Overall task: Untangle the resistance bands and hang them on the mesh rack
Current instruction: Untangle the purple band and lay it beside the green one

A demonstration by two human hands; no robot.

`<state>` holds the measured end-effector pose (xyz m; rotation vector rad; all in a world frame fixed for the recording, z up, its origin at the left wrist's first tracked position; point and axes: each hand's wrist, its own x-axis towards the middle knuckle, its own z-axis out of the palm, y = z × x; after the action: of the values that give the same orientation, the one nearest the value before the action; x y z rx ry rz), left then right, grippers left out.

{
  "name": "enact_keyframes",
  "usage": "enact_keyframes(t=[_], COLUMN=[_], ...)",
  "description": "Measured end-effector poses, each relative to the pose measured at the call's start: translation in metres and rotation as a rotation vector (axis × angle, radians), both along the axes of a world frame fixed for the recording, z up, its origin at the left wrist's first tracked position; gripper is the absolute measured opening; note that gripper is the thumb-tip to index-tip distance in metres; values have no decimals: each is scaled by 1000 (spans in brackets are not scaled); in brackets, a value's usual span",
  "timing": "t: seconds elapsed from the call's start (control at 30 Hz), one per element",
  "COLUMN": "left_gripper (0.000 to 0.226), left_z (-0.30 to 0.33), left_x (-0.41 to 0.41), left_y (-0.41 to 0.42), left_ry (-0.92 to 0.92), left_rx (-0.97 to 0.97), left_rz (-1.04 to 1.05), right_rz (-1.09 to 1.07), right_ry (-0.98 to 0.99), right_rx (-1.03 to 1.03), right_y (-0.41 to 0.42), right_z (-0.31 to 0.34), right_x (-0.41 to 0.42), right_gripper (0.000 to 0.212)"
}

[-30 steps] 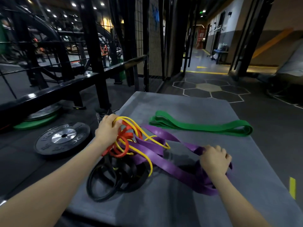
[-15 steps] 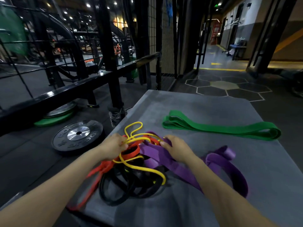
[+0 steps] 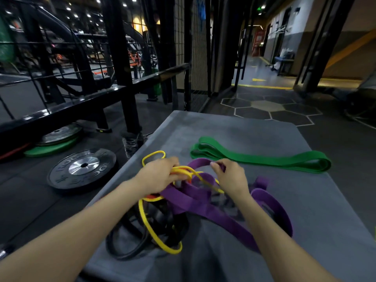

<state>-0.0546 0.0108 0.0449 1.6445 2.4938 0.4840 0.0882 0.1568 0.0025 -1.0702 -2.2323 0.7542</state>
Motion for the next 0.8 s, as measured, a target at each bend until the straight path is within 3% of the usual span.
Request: enact_keyframes(t=[0.13, 0.3, 0.47, 0.53, 0.63, 0.67, 0.8], left_gripper=[21, 28, 32, 31, 27, 27, 31], left_z=[41, 84, 96, 85, 53, 41, 3], left_x=[3, -8, -34, -44, -50, -50, -44], left_y=[9, 21, 26, 26, 25, 24, 19], left_ry=[-394, -1013, -1169, -1024, -438, -330, -190], left_rx=[190, 671, 965, 958, 635, 521, 141], left_rz=[-183, -31, 146, 220, 280, 289, 375], right_rz=[-109, -179, -293, -315, -310, -300, -296], right_ry=[49, 13, -68, -98, -146, -180, -375], right_rx=[-81, -60, -113, -137, -128, -107, 32], right_y=[9, 15, 31, 34, 32, 30, 23], right_z=[10, 9, -3, -9, -18, -21, -24], right_x=[14, 38, 51, 56, 60, 61, 68], right_gripper=[34, 26, 27, 30, 29, 29, 30])
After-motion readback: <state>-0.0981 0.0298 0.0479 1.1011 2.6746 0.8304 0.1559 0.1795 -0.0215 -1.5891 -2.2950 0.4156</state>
